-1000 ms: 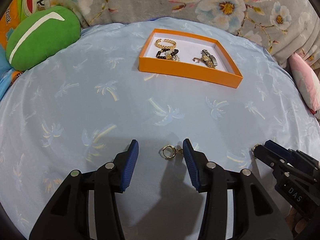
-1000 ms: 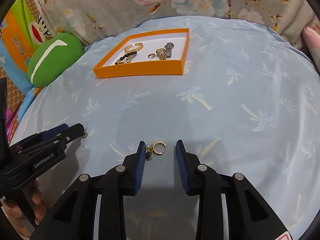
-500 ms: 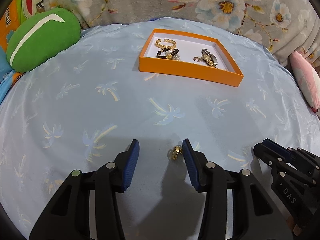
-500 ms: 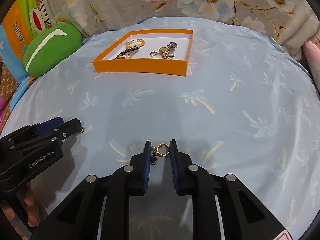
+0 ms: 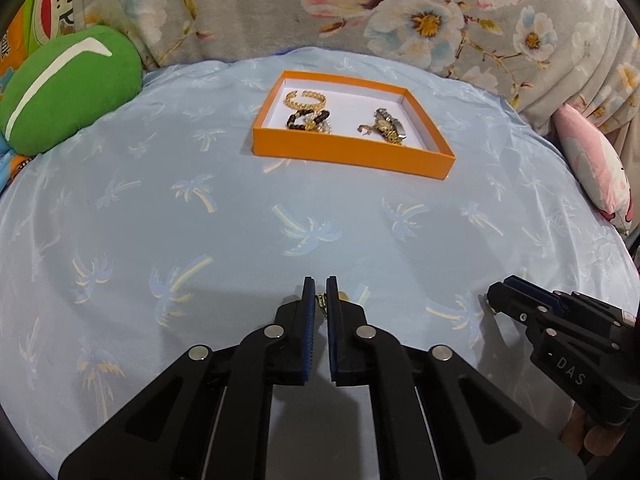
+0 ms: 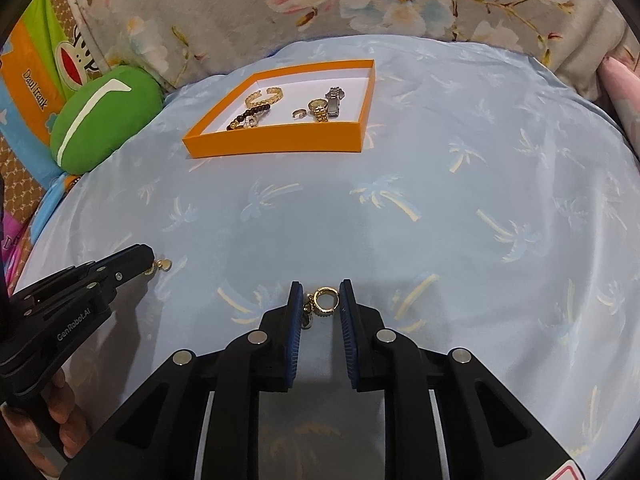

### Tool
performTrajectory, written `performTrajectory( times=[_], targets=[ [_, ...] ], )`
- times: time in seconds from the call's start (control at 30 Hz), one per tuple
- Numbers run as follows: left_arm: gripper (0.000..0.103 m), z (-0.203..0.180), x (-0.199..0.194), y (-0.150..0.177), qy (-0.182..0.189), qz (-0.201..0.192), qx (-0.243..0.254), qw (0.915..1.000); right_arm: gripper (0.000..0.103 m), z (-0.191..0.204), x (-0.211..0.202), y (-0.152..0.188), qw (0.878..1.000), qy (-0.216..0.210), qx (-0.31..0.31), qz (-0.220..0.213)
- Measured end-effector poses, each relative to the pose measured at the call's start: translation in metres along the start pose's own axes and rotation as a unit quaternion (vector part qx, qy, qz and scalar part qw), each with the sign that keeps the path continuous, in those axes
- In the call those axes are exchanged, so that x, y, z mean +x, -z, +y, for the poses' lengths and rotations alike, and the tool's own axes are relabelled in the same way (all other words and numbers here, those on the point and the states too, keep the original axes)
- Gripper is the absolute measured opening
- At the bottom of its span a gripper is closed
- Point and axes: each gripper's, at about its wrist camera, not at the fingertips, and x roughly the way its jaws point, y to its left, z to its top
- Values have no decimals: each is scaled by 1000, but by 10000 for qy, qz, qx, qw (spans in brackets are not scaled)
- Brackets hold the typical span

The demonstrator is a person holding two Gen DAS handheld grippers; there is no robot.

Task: Organize jewelry
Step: 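Carry both earrings over the orange box with both tools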

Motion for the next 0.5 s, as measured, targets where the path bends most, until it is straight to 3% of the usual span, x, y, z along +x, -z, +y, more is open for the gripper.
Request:
performTrajectory(
  times=[0.3, 0.5],
  targets=[
    [4, -5, -24, -7, 198, -168, -98, 9996, 17, -9, -20, -5, 9997, -85, 94, -209],
    [4, -5, -36, -30, 216, -353, -69, 9991, 17, -14, -37, -28, 9987, -205, 89, -452]
  ],
)
